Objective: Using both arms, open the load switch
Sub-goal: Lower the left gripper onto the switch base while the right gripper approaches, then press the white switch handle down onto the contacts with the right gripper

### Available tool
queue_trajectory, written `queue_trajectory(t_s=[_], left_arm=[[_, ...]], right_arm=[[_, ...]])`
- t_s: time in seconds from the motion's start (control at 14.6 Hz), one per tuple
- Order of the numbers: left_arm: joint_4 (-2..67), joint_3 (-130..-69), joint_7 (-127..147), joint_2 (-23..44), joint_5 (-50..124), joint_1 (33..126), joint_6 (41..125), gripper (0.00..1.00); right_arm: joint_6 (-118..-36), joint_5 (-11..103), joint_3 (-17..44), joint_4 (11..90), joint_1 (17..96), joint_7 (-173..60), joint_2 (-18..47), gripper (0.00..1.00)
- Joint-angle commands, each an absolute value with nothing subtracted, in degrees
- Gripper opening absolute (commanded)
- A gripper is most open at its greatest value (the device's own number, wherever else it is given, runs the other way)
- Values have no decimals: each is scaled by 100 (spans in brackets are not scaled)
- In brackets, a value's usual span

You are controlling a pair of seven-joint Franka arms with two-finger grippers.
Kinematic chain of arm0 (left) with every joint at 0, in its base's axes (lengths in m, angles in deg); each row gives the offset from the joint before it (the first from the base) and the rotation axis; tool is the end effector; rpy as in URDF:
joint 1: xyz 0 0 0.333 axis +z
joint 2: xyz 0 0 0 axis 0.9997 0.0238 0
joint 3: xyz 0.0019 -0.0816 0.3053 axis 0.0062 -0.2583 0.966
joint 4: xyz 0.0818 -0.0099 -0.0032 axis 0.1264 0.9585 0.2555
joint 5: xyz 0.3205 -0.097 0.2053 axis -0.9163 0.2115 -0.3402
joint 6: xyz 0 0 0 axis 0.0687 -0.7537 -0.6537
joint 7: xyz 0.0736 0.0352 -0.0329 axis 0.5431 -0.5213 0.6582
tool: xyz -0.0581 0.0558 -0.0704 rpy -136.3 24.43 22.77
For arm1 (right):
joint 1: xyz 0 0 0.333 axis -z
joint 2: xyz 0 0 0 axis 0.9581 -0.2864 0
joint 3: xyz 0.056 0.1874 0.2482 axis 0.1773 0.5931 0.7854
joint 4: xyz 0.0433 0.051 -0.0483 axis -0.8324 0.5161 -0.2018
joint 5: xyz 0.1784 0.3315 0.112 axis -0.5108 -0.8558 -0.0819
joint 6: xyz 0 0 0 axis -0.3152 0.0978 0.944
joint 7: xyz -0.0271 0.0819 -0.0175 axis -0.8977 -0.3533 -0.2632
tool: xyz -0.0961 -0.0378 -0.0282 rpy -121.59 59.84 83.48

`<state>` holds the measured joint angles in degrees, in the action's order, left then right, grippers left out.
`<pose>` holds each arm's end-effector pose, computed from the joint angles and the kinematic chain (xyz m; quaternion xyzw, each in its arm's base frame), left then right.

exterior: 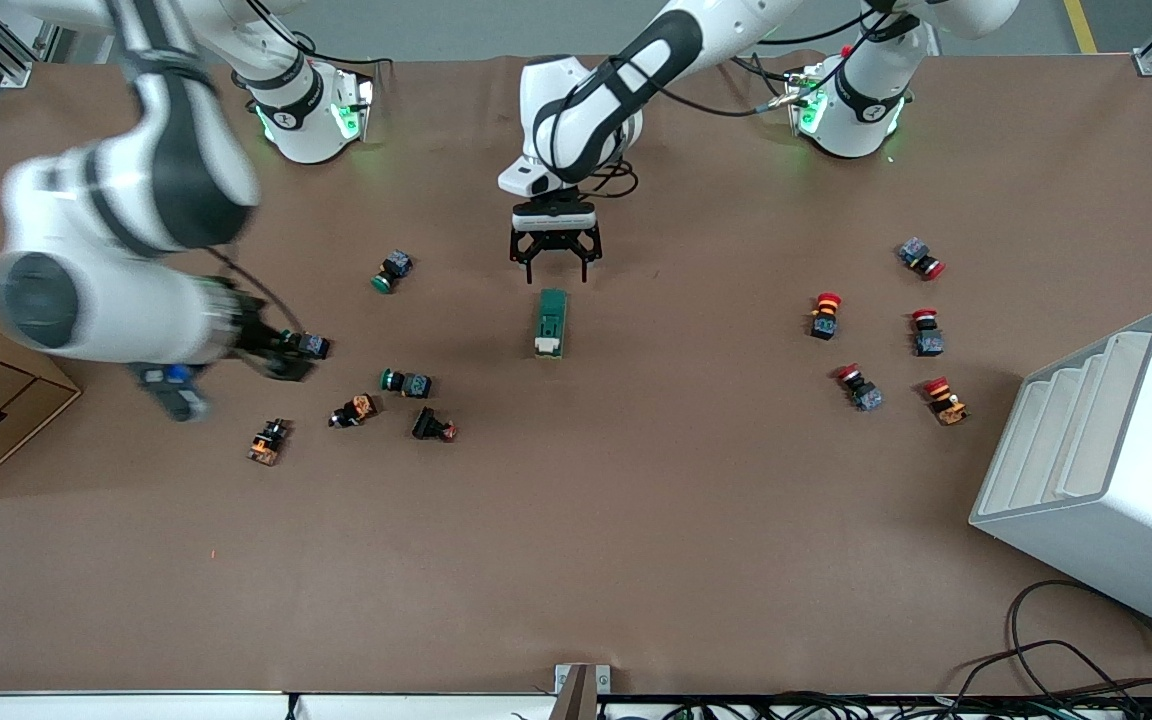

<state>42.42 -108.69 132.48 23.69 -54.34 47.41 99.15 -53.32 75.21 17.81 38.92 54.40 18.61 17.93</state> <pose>0.2499 -0.5630 0.1638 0.9469 0.0123 0.3201 0.0274 0.5986 0.2080 0.4360 0.8809 -0.4483 -0.1430 0.0507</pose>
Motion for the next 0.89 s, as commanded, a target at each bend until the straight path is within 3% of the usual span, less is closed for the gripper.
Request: queue_trajectory(t_s=[0.0,0.41,0.82], left_arm=[[4204,-10849,13909,2598,-6459,4733,9918,100],[4407,-10840,14507,2896,-7692,4504,9058,99],[4415,-10814,14956,3187,-7781,4162,8468,99]], right_arm=[[-5709,7279,1718,3789,4929,3424,1461,100],[-6606,7076,1718,3235,4050,6247,188,100],[-7319,7023,1762,3235,3636,6927,-332,100]])
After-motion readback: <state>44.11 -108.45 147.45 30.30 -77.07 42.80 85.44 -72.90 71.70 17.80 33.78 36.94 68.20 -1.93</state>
